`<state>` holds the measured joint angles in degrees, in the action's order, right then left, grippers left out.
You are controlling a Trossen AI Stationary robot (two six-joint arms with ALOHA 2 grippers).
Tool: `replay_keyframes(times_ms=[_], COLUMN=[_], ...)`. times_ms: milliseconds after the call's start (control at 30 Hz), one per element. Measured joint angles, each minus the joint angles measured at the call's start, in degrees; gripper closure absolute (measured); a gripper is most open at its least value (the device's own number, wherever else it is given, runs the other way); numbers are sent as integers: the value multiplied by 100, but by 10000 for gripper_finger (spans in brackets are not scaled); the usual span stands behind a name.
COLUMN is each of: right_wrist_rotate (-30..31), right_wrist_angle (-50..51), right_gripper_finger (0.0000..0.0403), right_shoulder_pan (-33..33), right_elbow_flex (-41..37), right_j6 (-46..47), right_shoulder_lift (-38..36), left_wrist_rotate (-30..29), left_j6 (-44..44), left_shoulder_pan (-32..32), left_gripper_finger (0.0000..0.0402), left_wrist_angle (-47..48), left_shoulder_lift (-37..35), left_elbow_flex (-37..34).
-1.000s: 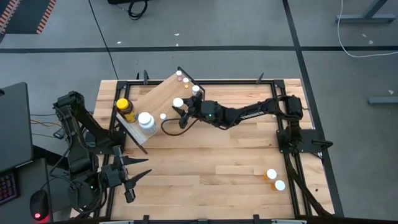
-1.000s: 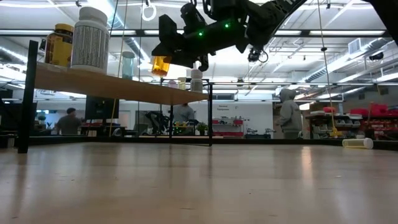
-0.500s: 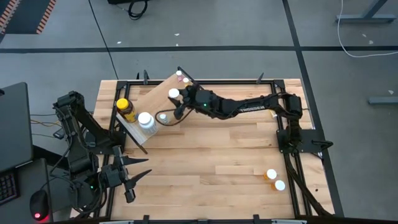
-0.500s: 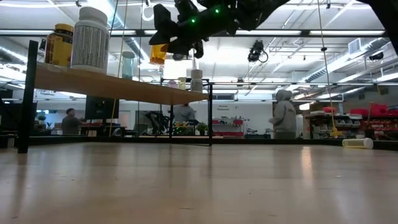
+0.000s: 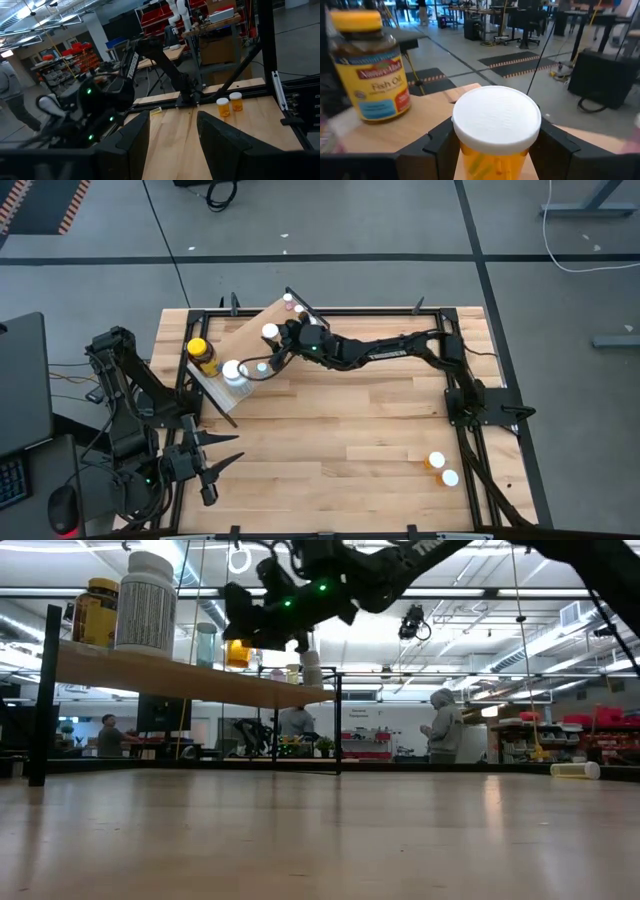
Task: Pick and place medicine bottles onto shelf by color
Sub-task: Put the bottom left orange pill bottle on the shelf
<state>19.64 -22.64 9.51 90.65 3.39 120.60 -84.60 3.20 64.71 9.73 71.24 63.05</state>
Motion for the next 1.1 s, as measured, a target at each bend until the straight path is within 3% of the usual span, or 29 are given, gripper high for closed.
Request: replay_keyframes(times_ms=[300, 900, 1100], right_wrist_rotate=[-15, 20, -161], right_wrist_angle=[1139, 1214, 1102], right_gripper_finger=[192, 192, 192], right_shoulder_pan=[82, 134, 351], right_elbow_flex=[1245, 1266, 1268], right_j6=[20, 3, 534], right_shoulder_lift=[698, 627, 662], left_wrist_rotate=[0, 0, 0], left_j6=[4, 59, 57], left_shoulder_pan=[13, 13, 13], left_gripper_finger=[230, 230, 230], left_wrist_angle=[-1, 2, 3], left_shoulder_lift=[0, 0, 0], left_elbow_flex=[0, -2, -2])
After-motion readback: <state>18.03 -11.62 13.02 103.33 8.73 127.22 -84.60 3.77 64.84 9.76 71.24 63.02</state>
